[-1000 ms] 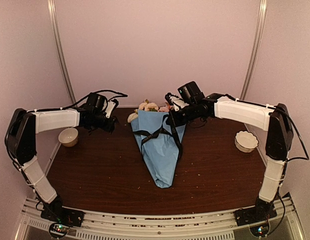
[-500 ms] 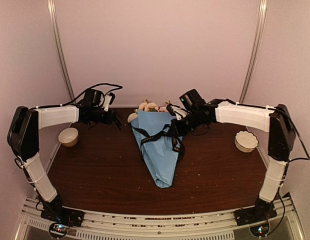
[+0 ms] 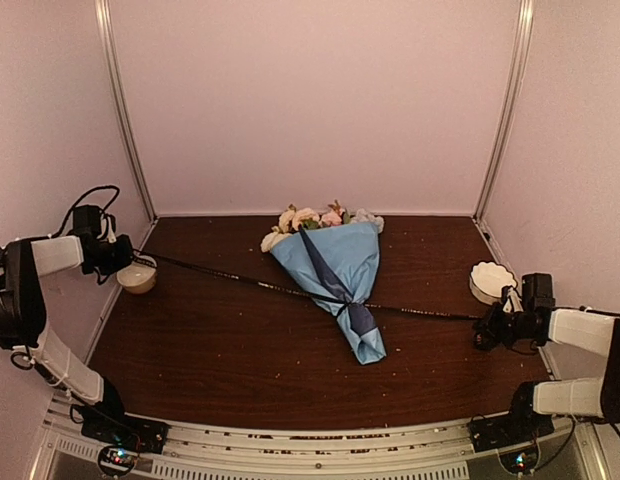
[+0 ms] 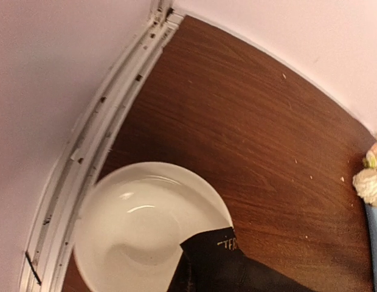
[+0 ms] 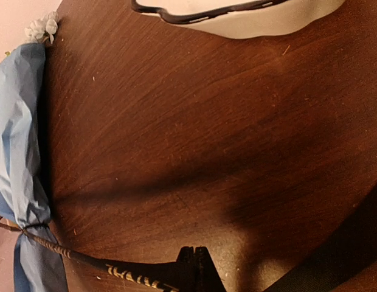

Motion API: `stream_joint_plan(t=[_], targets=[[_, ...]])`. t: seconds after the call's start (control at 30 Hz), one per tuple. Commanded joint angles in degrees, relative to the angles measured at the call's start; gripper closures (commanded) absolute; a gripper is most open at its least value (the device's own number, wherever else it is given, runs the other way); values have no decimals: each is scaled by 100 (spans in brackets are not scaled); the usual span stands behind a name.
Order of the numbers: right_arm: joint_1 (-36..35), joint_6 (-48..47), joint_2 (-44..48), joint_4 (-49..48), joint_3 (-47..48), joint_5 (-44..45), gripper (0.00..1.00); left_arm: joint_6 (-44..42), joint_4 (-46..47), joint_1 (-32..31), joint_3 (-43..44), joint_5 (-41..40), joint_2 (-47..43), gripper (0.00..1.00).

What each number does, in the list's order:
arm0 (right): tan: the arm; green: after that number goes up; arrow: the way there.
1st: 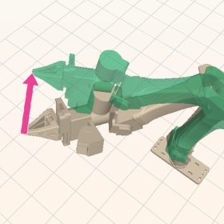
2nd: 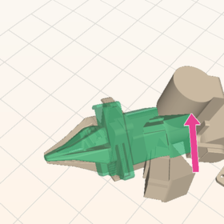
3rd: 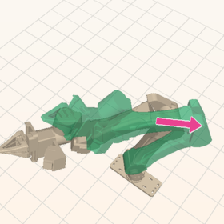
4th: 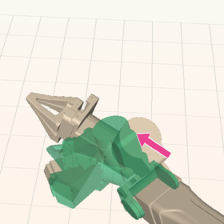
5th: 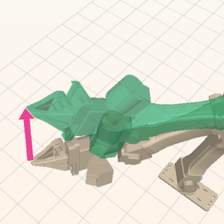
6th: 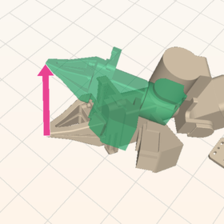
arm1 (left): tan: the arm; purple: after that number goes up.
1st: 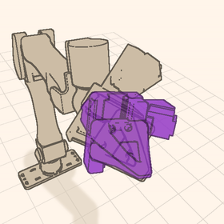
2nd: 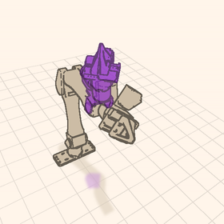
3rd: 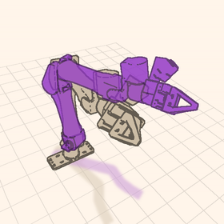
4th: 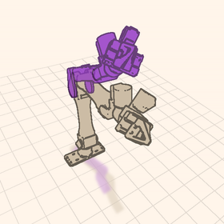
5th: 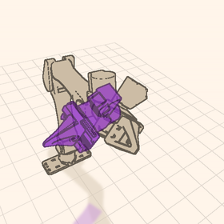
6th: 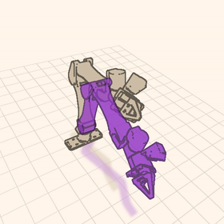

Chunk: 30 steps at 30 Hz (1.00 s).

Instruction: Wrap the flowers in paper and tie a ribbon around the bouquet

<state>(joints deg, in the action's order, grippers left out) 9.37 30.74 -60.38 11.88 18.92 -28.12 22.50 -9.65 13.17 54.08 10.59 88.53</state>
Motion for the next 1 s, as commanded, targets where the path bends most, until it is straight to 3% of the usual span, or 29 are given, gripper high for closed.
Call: stream_joint_plan(t=[0.0,0.27,0.73,0.8,0.97], targets=[[532,174,-377,-654,-62,96,100,365,474,748,-60,-526,-464,100],[1772,-266,-635,-660,-267,-216,100,410,382,981,-175,-1013,-776,100],[2067,-382,-452,-557,-195,-320,100,342,370,1091,-149,-972,-932,100],[1656,-444,-242,-481,-90,-280,100,253,474,722,-112,-839,-1006,100],[-1110,-572,528,379,1354,419,100,-821,-215,-1903,868,-1883,-945,100]])
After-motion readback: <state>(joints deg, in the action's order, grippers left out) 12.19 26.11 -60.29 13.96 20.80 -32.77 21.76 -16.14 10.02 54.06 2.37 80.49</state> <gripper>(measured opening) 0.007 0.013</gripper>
